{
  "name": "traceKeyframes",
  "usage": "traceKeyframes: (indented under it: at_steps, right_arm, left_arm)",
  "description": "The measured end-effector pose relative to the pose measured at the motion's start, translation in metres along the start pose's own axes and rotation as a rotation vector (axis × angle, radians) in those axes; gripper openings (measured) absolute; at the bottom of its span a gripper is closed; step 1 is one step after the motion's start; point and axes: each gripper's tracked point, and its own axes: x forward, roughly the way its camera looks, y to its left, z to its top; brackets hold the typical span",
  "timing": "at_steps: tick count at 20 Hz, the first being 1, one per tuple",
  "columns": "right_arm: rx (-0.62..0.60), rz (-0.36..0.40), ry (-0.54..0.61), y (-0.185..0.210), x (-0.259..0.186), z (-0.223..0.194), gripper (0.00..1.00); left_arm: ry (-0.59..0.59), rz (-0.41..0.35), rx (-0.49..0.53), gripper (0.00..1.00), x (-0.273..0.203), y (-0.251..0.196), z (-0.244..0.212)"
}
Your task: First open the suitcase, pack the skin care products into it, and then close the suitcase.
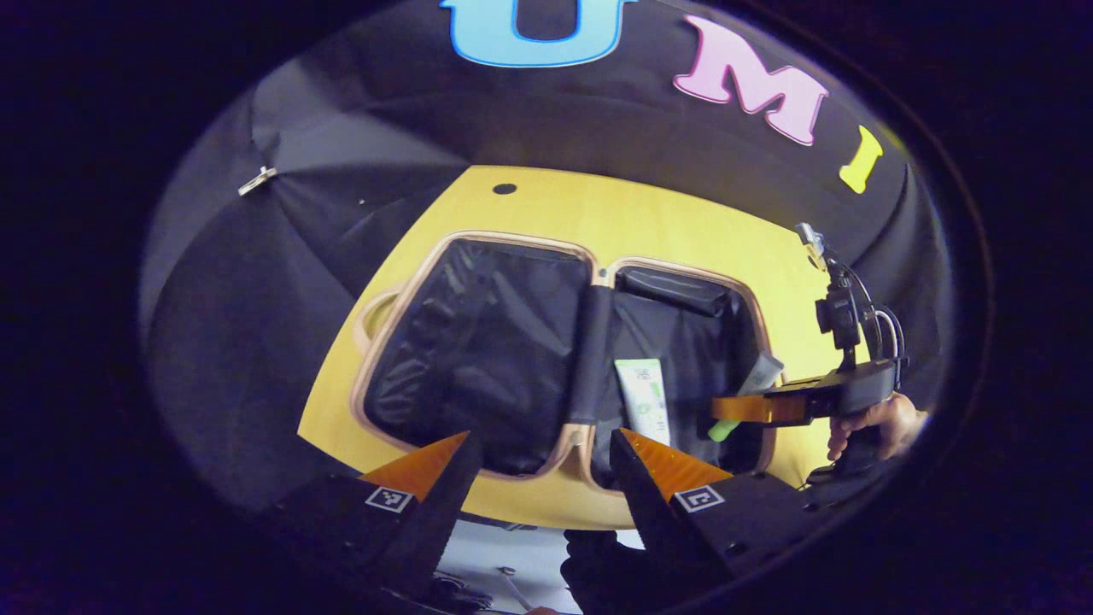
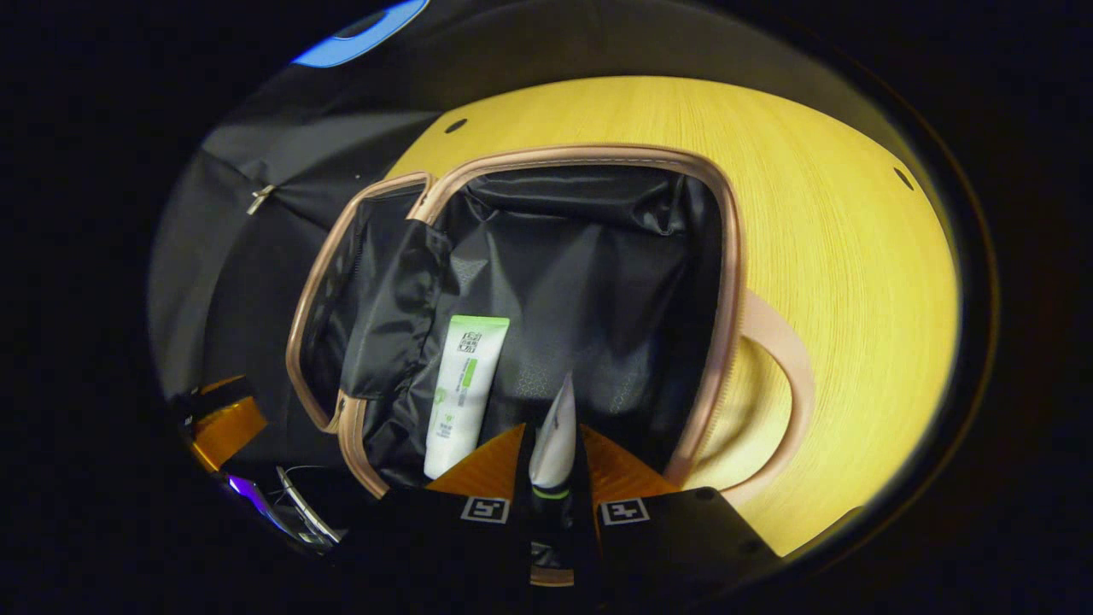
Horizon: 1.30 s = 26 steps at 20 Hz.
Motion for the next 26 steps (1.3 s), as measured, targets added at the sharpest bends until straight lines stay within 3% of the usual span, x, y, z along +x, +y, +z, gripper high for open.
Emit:
traceKeyframes:
  at_steps: [1,2,4,6,10,14,18,23,24,26]
  right_arm:
    - [-0.009,-0.015,-0.005,0.001,0.001,0.0,0.18]
    - [-0.01,0.006,-0.005,0.01,-0.002,0.0,0.3]
    - [-0.009,0.085,-0.047,0.037,-0.012,0.007,0.65]
    - [-0.063,0.107,-0.142,0.047,-0.03,0.019,1.0]
    - [-0.111,0.135,-0.318,0.047,-0.083,0.046,0.97]
    - [-0.105,0.077,-0.406,0.019,-0.112,0.061,0.97]
    - [-0.01,0.023,-0.462,-0.001,-0.126,0.066,0.97]
    - [0.046,-0.045,-0.487,-0.025,-0.14,0.063,0.97]
    - [0.047,-0.057,-0.487,-0.028,-0.143,0.061,0.97]
    - [0.04,-0.074,-0.485,-0.031,-0.145,0.057,0.97]
  left_arm:
    - [-0.005,0.02,-0.036,0.96,-0.003,0.016,-0.001]
    - [-0.022,0.035,-0.068,0.96,-0.003,0.031,0.001]
    - [-0.06,0.059,-0.127,0.96,0.005,0.06,0.006]
    - [-0.086,0.088,-0.188,0.96,0.018,0.092,0.013]
    - [-0.103,0.102,-0.296,0.96,0.047,0.144,0.047]
    - [-0.158,0.125,-0.364,0.96,0.075,0.2,0.099]
    - [-0.022,0.116,-0.453,0.97,0.125,0.225,0.095]
    - [0.128,0.085,-0.429,0.94,0.174,0.219,0.075]
    - [0.145,0.05,-0.43,0.87,0.183,0.21,0.076]
    - [0.153,0.036,-0.457,0.44,0.196,0.202,0.076]
